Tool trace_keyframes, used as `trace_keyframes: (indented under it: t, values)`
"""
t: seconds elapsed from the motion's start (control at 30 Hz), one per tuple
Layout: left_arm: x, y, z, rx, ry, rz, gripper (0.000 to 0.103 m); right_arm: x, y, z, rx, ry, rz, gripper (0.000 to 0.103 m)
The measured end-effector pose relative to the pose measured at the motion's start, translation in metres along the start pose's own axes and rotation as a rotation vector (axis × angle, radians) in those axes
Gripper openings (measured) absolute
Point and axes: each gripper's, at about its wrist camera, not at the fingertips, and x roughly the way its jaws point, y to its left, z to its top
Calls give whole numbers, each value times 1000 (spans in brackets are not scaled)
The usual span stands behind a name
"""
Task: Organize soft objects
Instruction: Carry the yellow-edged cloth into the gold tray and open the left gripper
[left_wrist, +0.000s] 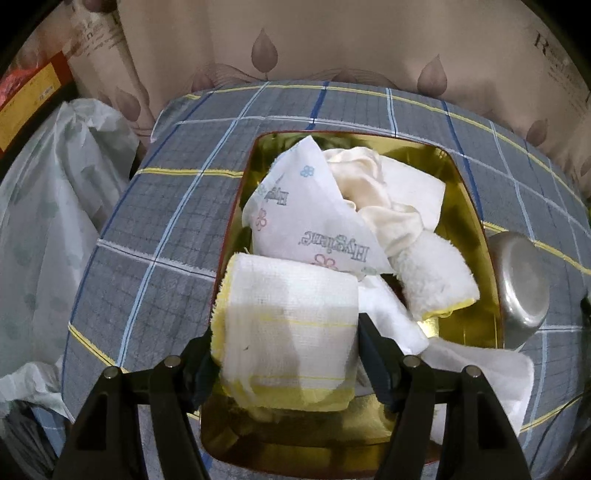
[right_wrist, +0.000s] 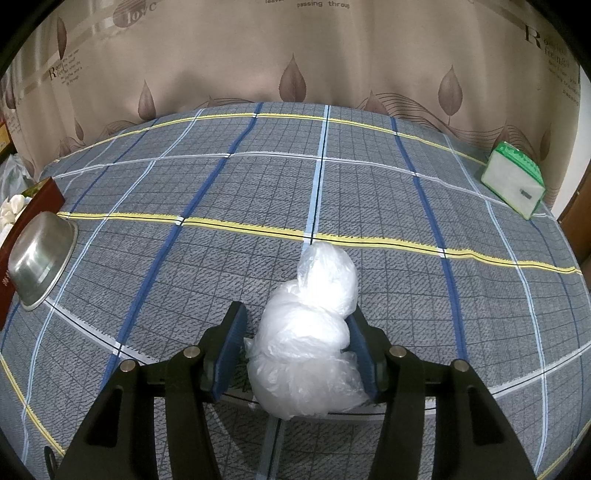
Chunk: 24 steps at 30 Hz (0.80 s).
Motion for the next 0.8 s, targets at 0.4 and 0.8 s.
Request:
trace_keyframes:
  t: [0.4,0.8]
  values:
    - [-4,-6,-4,45,6,0,74,0,-1,1,1,0,4,53]
    - [-28,0,-13,40,14,-55,74,1,-1,1,3,1,7,55]
